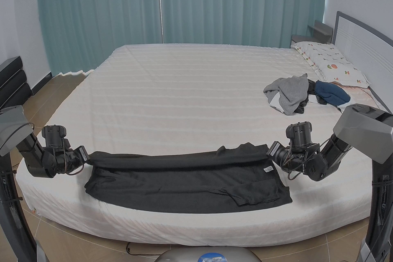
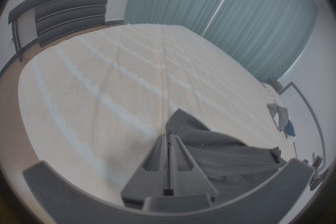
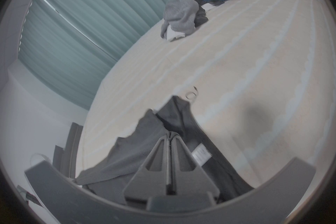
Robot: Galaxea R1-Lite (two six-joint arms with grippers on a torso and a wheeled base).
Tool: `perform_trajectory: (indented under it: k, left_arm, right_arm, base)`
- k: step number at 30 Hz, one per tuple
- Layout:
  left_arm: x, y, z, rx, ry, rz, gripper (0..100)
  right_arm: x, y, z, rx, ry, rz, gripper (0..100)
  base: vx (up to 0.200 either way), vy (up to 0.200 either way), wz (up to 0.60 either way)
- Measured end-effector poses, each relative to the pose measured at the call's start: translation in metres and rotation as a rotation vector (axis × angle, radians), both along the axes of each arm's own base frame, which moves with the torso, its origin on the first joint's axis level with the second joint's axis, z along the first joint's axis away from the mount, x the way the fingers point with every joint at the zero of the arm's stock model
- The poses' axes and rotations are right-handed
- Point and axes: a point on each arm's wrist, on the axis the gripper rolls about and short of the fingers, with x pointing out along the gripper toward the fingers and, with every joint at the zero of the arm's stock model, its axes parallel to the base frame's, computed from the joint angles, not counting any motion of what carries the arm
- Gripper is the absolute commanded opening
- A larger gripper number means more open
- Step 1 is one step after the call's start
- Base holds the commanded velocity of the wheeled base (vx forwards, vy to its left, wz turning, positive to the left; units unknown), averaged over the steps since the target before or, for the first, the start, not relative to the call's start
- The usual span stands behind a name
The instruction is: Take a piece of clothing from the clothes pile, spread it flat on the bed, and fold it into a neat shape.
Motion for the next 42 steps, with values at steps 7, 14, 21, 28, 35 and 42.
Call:
perform_trajectory:
  k: [7, 14, 21, 28, 35, 42]
  left_arm:
    - [-0.011, -0.002, -0.009, 0.003, 0.049, -0.008, 0]
    - [-0.013, -0.002, -0.01, 0.01, 0.063, -0.017, 0]
    - [-0.015, -0.003, -0.01, 0.009, 0.068, -0.018, 100]
    - [-0.017, -0.004, -0.004, -0.001, 0.054, -0.012, 100]
    - [-0.016, -0.004, 0.01, -0.086, 0.021, 0.014, 100]
    - [-0.01, -0.006, 0.012, -0.202, 0.062, -0.073, 100]
  right_arm:
    - [-0.014, -0.003, -0.012, -0.022, 0.062, 0.031, 0]
    - [-0.015, -0.003, -0.014, -0.025, 0.069, 0.033, 0]
    - [-0.013, -0.003, -0.012, -0.014, 0.061, 0.026, 100]
    - [-0.015, -0.006, 0.003, 0.054, 0.042, -0.016, 100]
    - [-0.035, -0.018, 0.022, 0.182, 0.069, -0.044, 100]
    - [-0.06, -0.038, 0.029, 0.266, 0.102, -0.045, 100]
  base:
    - [0.0, 0.0, 0.0]
    - [0.0, 0.0, 0.0]
    - [0.0, 0.0, 0.0]
    - [0.0, 0.0, 0.0]
    - [0.0, 0.0, 0.0]
    - [0.0, 0.0, 0.0]
